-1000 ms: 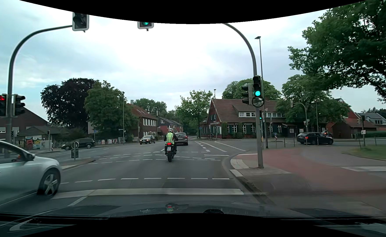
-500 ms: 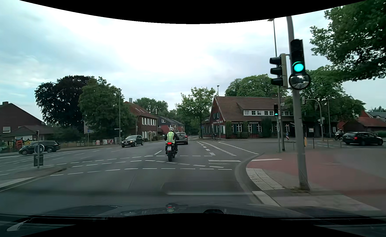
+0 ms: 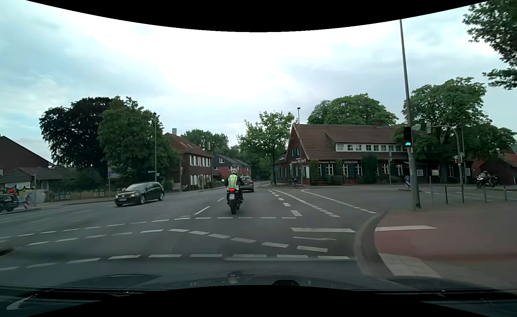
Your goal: Follow the waypoints while adhering to traffic rules and regulations
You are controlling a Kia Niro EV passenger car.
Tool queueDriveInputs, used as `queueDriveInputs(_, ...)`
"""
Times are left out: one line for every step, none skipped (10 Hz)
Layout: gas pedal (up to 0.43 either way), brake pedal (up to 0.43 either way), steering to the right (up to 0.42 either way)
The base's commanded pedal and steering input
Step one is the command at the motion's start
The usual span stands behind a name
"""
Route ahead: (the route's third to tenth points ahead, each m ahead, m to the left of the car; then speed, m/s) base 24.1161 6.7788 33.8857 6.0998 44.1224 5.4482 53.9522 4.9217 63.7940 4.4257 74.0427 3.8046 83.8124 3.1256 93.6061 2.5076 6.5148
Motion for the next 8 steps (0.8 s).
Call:
queueDriveInputs(0.138, 0.0, -0.025)
queueDriveInputs(0.138, 0.0, -0.025)
queueDriveInputs(0.138, 0.0, -0.024)
queueDriveInputs(0.138, 0.0, -0.025)
queueDriveInputs(0.15, 0.0, -0.024)
queueDriveInputs(0.15, 0.0, -0.024)
queueDriveInputs(0.15, 0.0, -0.024)
queueDriveInputs(0.15, 0.0, -0.024)
